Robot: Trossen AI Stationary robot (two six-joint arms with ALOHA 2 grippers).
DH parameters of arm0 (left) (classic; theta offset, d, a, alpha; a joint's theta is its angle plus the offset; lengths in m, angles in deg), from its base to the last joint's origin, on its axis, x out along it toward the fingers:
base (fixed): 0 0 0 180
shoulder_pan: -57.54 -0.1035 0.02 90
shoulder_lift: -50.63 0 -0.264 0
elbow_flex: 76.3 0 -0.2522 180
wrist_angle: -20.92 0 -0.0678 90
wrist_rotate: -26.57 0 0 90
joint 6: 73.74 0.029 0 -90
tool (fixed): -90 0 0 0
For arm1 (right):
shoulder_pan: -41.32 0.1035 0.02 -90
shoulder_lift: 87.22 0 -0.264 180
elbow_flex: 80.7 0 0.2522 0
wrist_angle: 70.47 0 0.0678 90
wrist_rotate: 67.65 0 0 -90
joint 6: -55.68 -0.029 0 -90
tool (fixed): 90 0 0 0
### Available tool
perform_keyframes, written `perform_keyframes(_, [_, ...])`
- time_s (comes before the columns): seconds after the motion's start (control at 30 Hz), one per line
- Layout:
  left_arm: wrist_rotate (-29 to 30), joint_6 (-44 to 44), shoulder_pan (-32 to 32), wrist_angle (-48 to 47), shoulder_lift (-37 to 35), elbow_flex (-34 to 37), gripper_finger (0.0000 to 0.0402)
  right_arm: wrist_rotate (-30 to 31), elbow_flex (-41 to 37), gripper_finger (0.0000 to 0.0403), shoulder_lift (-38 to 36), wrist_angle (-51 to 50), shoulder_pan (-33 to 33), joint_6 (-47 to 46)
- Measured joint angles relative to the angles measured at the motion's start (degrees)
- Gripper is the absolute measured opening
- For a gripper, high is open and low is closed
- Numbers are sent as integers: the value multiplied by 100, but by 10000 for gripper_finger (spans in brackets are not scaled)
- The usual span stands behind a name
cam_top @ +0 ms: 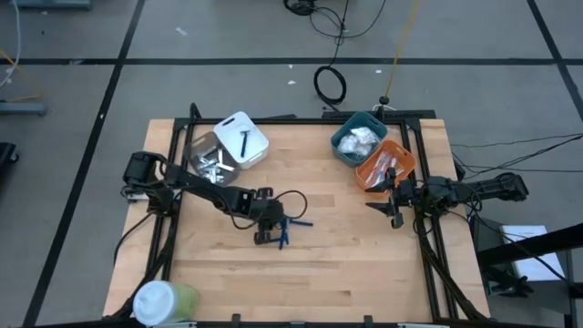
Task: Pick & Place Travel size toiletries
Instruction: Put the blue razor into the white bin
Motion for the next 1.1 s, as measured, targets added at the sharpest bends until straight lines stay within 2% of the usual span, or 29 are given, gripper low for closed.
perform_keyframes(0.13, [673, -87, -46, -281, -5, -6, 146, -1, -1, 192, 1, 0, 0, 0])
perform_keyframes(0.23, [871, -233, -97, -363, -4, -5, 137, 0, -1, 192, 1, -2, 0, 0])
perform_keyframes(0.53, [871, 228, -99, -260, 6, 7, 107, 0, 0, 192, 1, -2, 1, 0])
perform_keyframes(0.93, [872, 261, -103, -250, 8, 11, 30, 0, 0, 192, 1, -1, 2, 0])
perform_keyframes(1.1, [870, 291, -120, -365, -201, -2, 17, 0, -2, 192, 1, -2, 2, 0])
